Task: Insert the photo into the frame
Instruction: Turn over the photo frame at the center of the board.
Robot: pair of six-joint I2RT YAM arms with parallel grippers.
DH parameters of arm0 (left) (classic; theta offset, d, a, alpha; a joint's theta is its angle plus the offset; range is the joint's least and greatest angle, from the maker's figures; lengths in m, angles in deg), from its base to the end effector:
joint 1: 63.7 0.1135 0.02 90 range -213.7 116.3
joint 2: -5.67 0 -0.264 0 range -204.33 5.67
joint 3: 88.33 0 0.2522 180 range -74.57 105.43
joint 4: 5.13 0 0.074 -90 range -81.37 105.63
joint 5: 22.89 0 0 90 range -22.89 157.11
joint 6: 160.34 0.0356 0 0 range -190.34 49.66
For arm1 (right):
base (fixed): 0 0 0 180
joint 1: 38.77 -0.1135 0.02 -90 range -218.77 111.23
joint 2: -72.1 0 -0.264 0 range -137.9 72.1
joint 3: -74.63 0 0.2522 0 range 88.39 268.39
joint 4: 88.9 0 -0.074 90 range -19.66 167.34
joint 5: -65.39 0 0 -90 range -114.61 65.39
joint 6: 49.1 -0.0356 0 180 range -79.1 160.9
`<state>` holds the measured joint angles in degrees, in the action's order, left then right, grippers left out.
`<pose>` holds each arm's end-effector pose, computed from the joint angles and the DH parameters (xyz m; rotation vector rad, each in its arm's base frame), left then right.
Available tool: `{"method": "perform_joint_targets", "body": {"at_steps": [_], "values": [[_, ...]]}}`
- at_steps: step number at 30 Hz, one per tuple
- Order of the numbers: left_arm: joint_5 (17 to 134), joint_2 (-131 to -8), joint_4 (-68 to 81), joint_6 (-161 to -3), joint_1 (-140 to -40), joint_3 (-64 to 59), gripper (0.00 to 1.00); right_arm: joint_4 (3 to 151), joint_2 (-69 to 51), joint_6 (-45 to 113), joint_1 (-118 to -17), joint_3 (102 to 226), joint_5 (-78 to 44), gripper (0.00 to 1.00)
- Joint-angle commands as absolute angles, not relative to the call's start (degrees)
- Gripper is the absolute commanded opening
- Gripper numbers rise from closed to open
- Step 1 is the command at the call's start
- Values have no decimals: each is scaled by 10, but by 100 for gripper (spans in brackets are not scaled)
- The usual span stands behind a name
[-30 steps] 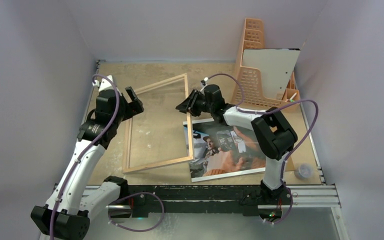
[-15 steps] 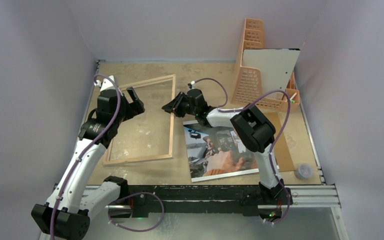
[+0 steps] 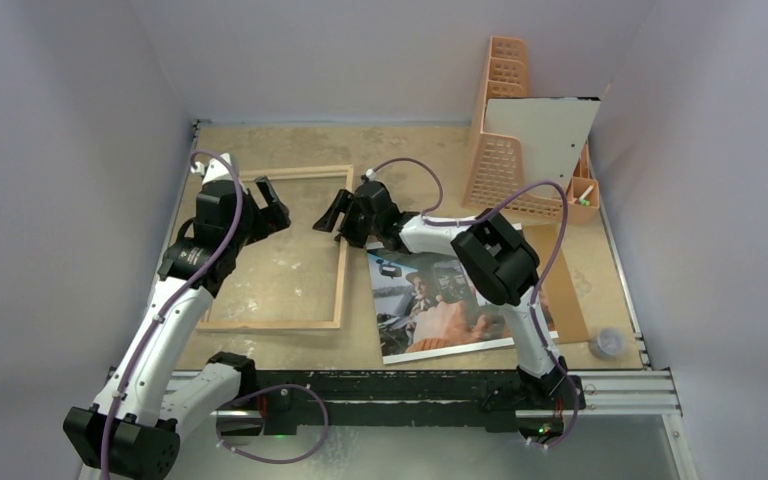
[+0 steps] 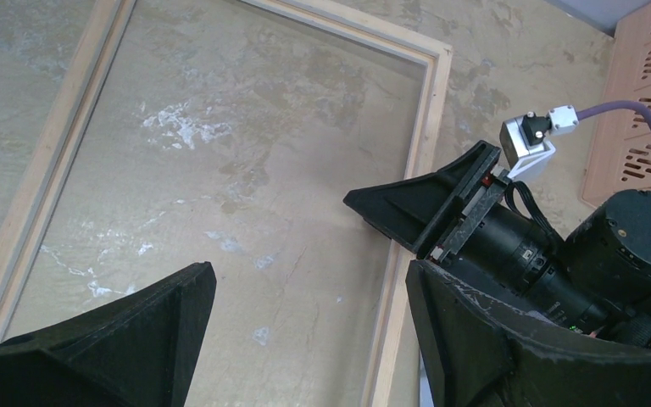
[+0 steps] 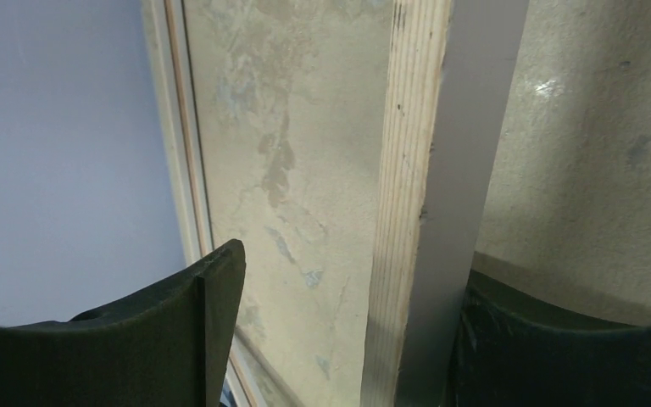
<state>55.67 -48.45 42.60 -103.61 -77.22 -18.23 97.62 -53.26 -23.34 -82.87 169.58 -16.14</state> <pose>0.1964 -0.0400 0.3395 -0.4805 2.0698 -0.2743 0.3483 0.3449 0.1569 0.2872 2.2388 1.2873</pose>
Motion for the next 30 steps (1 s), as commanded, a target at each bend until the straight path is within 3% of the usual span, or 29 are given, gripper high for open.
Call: {"method": "perform_joint_targets", "body": {"at_steps": [1,8,16,21,30], "values": [[581,-486,415,-1020,-770,-182,87,914,-512,-175,-827,1728,-195,76],[601,-496,419,-1019,-770,-180,87,785,-502,-84,-821,1779,-267,80],[623,-505,419,-1020,-770,-179,87,727,-450,33,-798,1770,-309,77],[665,-512,415,-1021,-770,-187,87,713,-375,86,-799,1703,-359,75],[906,-534,303,-1096,-775,-274,84,663,-240,82,-796,1510,-449,82]]}}
